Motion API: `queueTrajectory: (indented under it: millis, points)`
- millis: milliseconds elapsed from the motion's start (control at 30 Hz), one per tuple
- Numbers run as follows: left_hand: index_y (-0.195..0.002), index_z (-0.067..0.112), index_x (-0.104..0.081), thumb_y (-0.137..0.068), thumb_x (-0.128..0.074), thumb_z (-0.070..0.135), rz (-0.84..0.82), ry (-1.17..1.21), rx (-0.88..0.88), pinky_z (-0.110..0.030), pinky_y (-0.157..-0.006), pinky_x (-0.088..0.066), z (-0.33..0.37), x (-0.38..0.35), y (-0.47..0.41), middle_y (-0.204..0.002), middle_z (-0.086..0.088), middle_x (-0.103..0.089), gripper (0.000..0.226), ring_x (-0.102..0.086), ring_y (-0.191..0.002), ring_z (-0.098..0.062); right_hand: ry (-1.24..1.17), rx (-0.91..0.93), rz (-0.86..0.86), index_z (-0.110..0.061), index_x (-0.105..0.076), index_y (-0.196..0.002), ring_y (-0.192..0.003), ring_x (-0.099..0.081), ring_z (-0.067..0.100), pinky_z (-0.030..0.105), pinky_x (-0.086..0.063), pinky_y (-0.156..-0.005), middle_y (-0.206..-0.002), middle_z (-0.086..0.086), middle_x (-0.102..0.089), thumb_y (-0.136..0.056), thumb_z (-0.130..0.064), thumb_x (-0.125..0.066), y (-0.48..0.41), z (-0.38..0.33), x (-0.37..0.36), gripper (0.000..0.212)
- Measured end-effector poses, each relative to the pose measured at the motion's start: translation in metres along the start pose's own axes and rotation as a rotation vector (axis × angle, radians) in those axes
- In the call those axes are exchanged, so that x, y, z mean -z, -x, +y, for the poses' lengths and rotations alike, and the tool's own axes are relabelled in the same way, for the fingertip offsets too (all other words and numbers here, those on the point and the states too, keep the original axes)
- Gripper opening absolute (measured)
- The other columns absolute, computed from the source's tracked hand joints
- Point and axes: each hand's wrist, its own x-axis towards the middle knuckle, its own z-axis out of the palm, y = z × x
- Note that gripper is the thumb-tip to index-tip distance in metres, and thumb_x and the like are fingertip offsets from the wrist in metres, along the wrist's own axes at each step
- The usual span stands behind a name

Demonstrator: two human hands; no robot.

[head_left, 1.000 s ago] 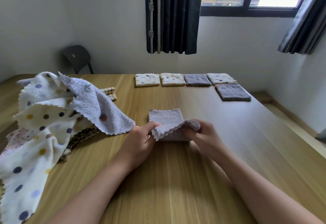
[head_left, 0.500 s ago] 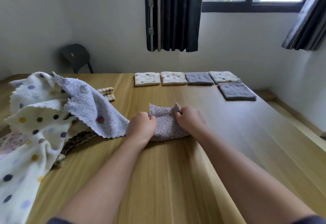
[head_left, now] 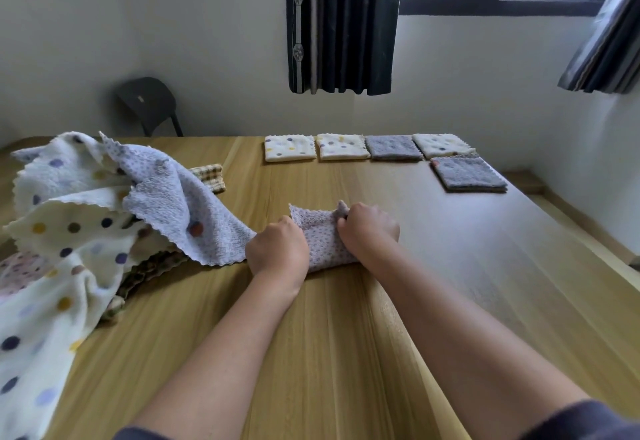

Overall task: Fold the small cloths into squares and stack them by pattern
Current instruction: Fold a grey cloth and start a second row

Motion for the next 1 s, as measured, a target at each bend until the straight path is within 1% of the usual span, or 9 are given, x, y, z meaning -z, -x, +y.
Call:
queueTrajectory:
  millis: [100,200,300,400,500,567,800,900,1000]
  points:
    - [-0.114,0.012,-0.044,-0.099,-0.041,0.023,0.096,0.038,-0.040,-0.031,-0.057,-0.035,-0.003,0.002,0.004,-0.097,-0.005,-0.065,0.020,-0.062,-0.085,-0.024,-0.008,-0.004,-0.009,-0.014,-0.060,-0.115,-0.077,-0.049,0.022,0.027,-0.032,-0.053,-0.090,0.005,-0.056,-0.101,-0.040,-0.036,0.000,0.000,-0.001,0.038]
    - [-0.132,0.014,-0.040,-0.096,-0.045,0.026,0.221,0.021,-0.270,-0.038,-0.087,-0.039,0.001,0.001,0.009,-0.122,-0.007,-0.056,0.039,-0.053,-0.111,-0.025,-0.013,-0.002,-0.011,-0.013,-0.058,-0.119,-0.094,-0.059,0.025,0.030,-0.037,-0.064,-0.110,0.007,-0.063,-0.101,-0.040,-0.037,0.000,-0.001,0.000,0.039]
    - [-0.151,0.014,-0.020,-0.102,-0.029,0.037,-0.083,0.086,-0.365,-0.046,-0.117,-0.009,0.010,-0.007,0.013,-0.159,-0.007,-0.019,0.055,-0.014,-0.147,-0.021,-0.075,-0.005,-0.032,-0.013,-0.057,-0.119,-0.102,-0.059,0.026,0.030,-0.037,-0.068,-0.114,0.008,-0.061,-0.099,-0.042,-0.039,-0.001,0.002,0.002,0.039]
    - [-0.154,0.016,-0.002,-0.102,-0.017,0.044,-0.276,0.060,-0.314,-0.051,-0.117,0.008,0.006,-0.017,0.015,-0.162,-0.004,0.006,0.061,0.010,-0.148,-0.016,-0.217,0.017,-0.119,-0.013,-0.060,-0.104,-0.087,-0.054,0.026,0.029,-0.037,-0.065,-0.098,0.007,-0.061,-0.094,-0.047,-0.042,-0.007,0.010,0.003,0.039]
    - [-0.154,0.016,0.001,-0.102,-0.015,0.046,-0.288,0.028,-0.305,-0.054,-0.115,0.012,0.006,-0.017,0.014,-0.161,-0.004,0.010,0.062,0.013,-0.147,-0.017,-0.372,0.055,-0.163,-0.014,-0.058,-0.073,-0.078,-0.058,0.024,0.028,-0.040,-0.060,-0.076,0.002,-0.060,-0.090,-0.037,-0.051,-0.009,0.021,0.006,0.030]
    - [-0.154,0.017,0.001,-0.101,-0.014,0.046,-0.291,0.025,-0.297,-0.056,-0.115,0.012,0.007,-0.016,0.015,-0.161,-0.004,0.011,0.062,0.013,-0.147,-0.018,-0.371,0.076,-0.119,-0.016,-0.056,-0.066,-0.079,-0.060,0.024,0.027,-0.041,-0.061,-0.077,0.003,-0.063,-0.088,-0.032,-0.056,-0.004,0.029,0.005,0.027]
    - [-0.154,0.020,0.000,-0.101,-0.017,0.048,-0.286,0.053,-0.307,-0.057,-0.114,0.012,0.007,-0.016,0.017,-0.161,-0.004,0.010,0.062,0.012,-0.148,-0.016,-0.122,0.084,0.148,-0.018,-0.060,-0.107,-0.097,-0.060,0.030,0.032,-0.040,-0.070,-0.106,0.006,-0.065,-0.094,-0.036,-0.053,0.012,0.036,0.004,0.024]
    - [-0.154,0.022,-0.004,-0.101,-0.020,0.048,-0.270,0.077,-0.351,-0.056,-0.115,0.011,0.003,-0.017,0.014,-0.162,-0.002,0.006,0.062,0.011,-0.148,-0.014,-0.201,0.286,0.324,-0.017,-0.057,-0.114,-0.093,-0.061,0.027,0.031,-0.038,-0.067,-0.109,0.002,-0.064,-0.095,-0.024,-0.051,0.017,0.036,0.004,0.021]
    - [-0.153,0.022,-0.018,-0.099,-0.031,0.048,-0.206,0.206,-0.341,-0.052,-0.115,0.007,-0.003,-0.016,0.011,-0.162,0.000,-0.006,0.060,0.001,-0.148,-0.013,-0.306,0.542,0.231,-0.013,-0.064,-0.113,-0.098,-0.063,0.027,0.033,-0.047,-0.077,-0.111,0.005,-0.068,-0.094,-0.014,-0.053,0.018,0.038,-0.004,0.023]
